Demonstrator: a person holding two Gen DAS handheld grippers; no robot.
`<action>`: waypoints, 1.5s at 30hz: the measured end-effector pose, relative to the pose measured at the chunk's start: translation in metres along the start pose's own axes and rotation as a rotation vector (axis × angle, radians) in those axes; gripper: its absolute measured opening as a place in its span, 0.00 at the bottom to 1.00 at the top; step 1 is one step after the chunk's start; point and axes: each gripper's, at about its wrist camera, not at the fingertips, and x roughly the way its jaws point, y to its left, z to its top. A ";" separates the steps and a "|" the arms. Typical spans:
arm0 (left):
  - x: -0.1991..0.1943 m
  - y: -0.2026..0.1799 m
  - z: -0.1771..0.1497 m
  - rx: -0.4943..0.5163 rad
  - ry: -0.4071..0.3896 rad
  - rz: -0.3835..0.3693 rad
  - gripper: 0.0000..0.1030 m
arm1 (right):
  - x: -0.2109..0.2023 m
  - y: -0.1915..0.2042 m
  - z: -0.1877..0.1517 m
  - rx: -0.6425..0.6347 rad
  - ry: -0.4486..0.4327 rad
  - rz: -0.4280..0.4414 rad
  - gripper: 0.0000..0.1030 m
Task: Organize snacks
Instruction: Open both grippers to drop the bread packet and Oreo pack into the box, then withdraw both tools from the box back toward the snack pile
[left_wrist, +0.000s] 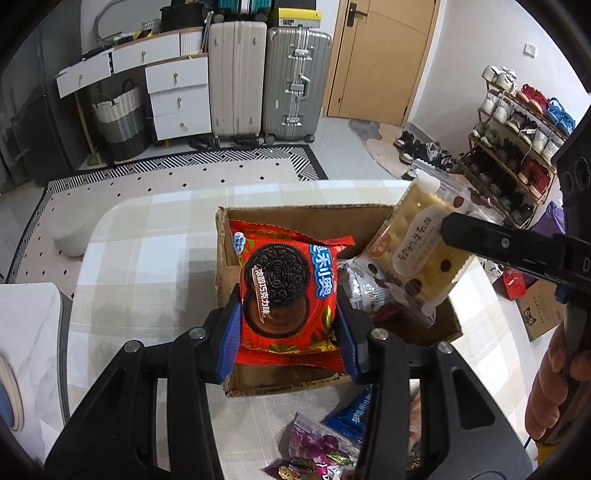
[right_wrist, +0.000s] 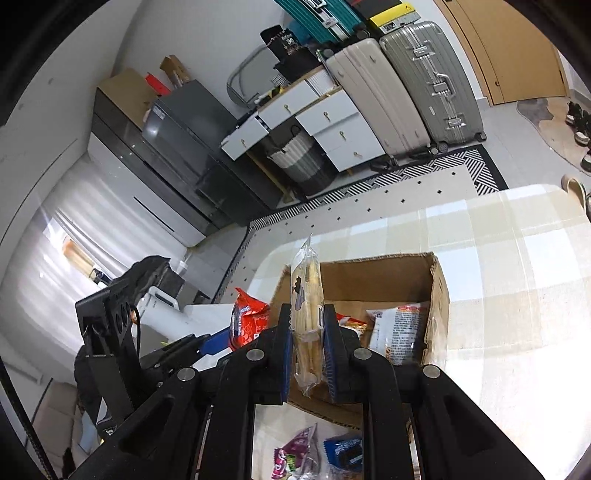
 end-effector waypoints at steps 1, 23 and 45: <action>0.006 0.002 0.001 -0.004 0.004 0.003 0.40 | 0.002 0.000 -0.002 -0.005 0.003 -0.009 0.14; 0.000 0.026 -0.004 -0.060 -0.026 0.005 0.52 | 0.013 0.012 -0.008 -0.070 0.022 -0.099 0.26; -0.210 -0.002 -0.102 -0.078 -0.279 0.080 0.78 | -0.146 0.137 -0.088 -0.293 -0.267 -0.026 0.74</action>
